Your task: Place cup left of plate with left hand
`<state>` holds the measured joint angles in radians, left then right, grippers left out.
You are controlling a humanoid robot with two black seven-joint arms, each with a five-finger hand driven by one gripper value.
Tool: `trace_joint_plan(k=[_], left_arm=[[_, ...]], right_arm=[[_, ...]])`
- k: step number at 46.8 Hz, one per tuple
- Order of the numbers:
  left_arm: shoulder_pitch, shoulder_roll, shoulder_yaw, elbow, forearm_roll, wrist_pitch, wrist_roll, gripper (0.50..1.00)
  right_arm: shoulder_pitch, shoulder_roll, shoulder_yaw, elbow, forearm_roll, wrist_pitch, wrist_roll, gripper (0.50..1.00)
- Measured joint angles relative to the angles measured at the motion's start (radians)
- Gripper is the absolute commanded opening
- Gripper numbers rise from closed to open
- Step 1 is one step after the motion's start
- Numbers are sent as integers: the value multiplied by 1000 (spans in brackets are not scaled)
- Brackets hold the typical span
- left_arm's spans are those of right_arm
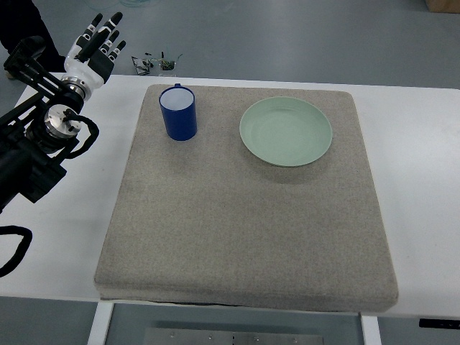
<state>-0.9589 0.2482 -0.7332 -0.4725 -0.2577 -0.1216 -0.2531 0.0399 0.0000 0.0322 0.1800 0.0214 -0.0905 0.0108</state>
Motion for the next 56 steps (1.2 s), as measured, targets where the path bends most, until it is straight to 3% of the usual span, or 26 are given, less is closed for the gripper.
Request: trace_joint_plan(k=[10, 56], left_arm=[[4, 0, 0, 14, -26, -86, -6, 996], [-31, -2, 7, 25, -11, -82, -6, 996]], right_arm=[[0, 0, 0, 0, 0, 0, 0, 934], [3, 0, 10, 0, 4, -3, 0, 934]])
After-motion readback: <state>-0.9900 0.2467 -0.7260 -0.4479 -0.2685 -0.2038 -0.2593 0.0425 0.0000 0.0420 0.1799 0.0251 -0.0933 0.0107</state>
